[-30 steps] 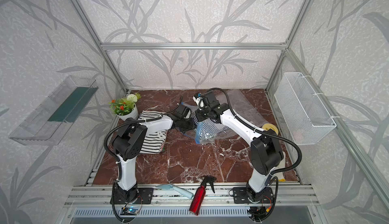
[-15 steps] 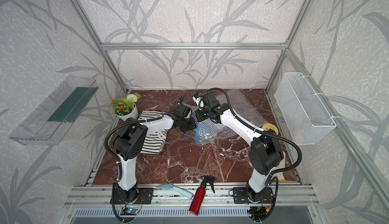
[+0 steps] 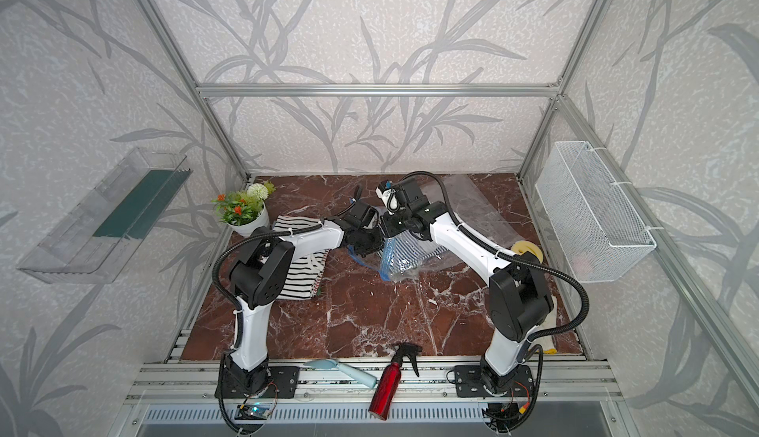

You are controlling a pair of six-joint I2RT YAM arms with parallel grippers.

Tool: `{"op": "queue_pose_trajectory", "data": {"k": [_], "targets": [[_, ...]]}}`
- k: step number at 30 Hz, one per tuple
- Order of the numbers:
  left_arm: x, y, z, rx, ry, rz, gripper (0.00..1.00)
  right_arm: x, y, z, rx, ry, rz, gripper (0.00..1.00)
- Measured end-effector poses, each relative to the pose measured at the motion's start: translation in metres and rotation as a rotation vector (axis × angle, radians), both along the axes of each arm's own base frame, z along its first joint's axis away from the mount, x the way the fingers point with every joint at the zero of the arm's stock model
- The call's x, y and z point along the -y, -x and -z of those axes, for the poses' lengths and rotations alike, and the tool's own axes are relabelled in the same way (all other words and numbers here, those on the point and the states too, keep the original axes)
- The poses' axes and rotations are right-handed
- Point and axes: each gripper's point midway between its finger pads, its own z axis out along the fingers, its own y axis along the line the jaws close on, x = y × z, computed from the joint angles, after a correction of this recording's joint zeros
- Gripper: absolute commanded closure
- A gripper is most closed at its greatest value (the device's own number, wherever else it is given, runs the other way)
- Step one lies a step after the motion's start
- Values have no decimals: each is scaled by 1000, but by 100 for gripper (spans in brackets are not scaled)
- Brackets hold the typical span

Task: Take the tank top out of the vacuum bag
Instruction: Take out the tank top from the vacuum bag.

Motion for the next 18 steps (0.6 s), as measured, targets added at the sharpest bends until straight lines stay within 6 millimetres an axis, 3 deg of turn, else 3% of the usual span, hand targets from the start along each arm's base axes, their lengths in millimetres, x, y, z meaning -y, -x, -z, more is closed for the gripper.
{"op": "queue_pose_trajectory", "data": {"k": [8, 14, 18], "targets": [[-1, 0, 1, -12, -16, -11, 75, -1, 1, 0, -3, -4, -5, 100], [2, -5, 0, -17, -21, -17, 100, -1, 0, 2, -6, -2, -5, 100], [2, -4, 0, -19, -21, -17, 100, -1, 0, 2, -6, -2, -3, 100]]}}
